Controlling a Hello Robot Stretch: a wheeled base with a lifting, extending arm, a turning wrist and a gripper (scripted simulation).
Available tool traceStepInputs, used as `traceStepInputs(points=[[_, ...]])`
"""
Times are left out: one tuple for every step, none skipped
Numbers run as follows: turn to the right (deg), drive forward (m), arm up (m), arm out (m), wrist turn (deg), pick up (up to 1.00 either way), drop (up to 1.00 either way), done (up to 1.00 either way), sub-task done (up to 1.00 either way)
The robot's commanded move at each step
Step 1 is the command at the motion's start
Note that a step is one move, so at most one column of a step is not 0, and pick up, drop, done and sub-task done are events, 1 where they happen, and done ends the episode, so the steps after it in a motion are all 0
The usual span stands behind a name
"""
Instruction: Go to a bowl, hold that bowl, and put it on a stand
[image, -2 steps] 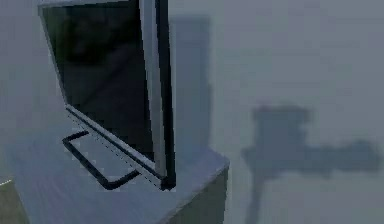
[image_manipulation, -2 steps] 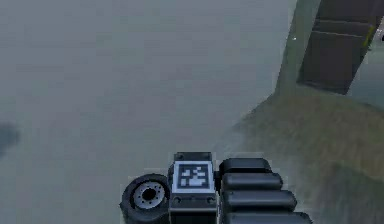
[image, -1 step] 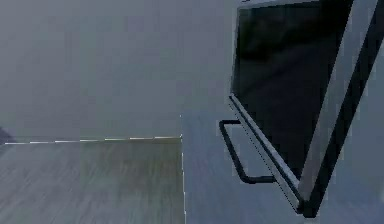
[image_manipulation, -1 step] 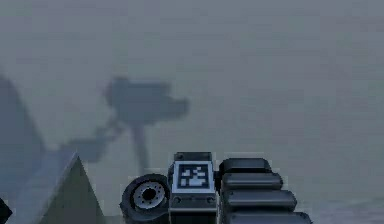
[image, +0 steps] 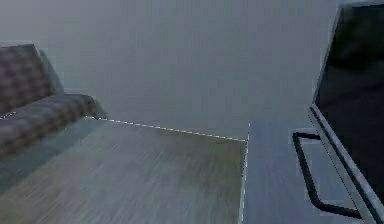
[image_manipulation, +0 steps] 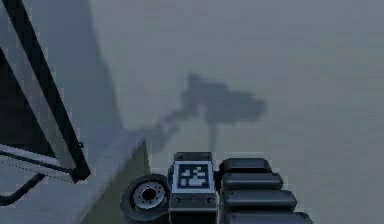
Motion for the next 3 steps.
traceStepInputs(points=[[45.0, 0.00, 0.00, 0.00, 0.0, 0.00, 0.00, 0.00, 0.00], [12.0, 0.00, 0.00, 0.00, 0.0, 0.00, 0.00, 0.00, 0.00], [-45.0, 0.00, 0.00, 0.00, 0.0, 0.00, 0.00, 0.00, 0.00]])
